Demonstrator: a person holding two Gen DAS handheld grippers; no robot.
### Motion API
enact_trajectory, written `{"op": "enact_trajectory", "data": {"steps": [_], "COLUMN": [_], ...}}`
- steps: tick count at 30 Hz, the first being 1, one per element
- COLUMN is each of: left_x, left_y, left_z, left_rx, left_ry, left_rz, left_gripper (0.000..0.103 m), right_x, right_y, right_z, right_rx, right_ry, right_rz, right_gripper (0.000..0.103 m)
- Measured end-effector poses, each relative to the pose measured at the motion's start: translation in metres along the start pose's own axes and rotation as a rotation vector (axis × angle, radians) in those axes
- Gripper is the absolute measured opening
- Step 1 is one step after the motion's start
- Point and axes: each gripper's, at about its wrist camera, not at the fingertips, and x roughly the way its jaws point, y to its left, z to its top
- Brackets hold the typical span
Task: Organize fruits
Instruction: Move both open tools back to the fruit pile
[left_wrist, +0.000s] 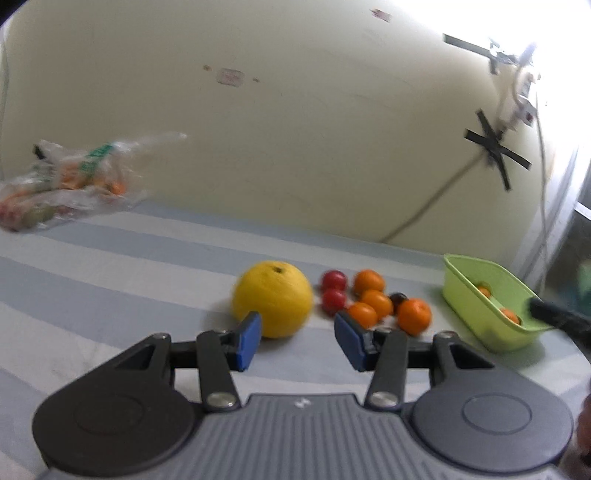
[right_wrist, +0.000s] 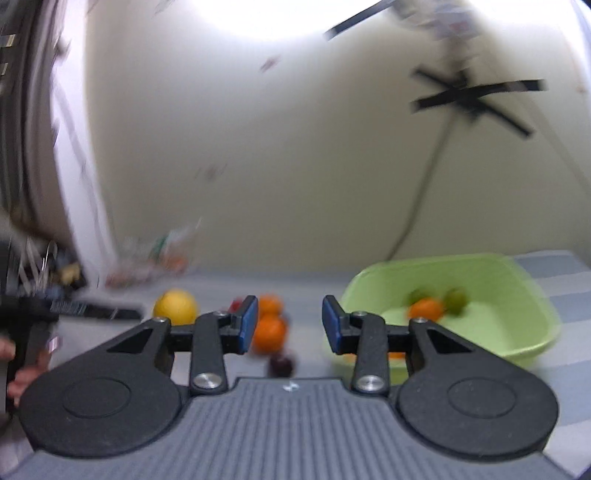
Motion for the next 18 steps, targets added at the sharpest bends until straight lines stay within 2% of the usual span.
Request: {"op": "enact_trajectory", "data": {"steps": [5,10,15,16,18], "left_x": [0.021,0.038,0.061,0.065,0.075], "left_y": [-0.019,-0.036,-0.06,-0.066,-0.079], "left_z": [-0.004,-0.002,0.008,0.01,0.014], "left_rx": [0.056,0.1,0.196,0.211,0.24], "left_ry": [0.028,0.037,0.064,0.068,0.081], "left_rz": [-0.066,-0.112,-0.163,-0.171,-0.183], "left_gripper": [0.045,0.045,0.045,0.045,0.045], "right_x": [0.041,0.069,0.086,0.086,0.083], "right_y": [0.041,0.041,0.036,0.034,0.037], "right_z": [-0.012,-0.014,-0.015,-0.014,-0.015], "right_rx": [-0.175,-0.169,-0.151,-0.142,-0.159], "right_ry": [0.156,0.236,0.305,0.308,0.3], "right_rz": [-0.058,-0.16,-0.167,-0.158,-0.168], "right_gripper": [0.041,0.041,0.039,0.038,0.026]}}
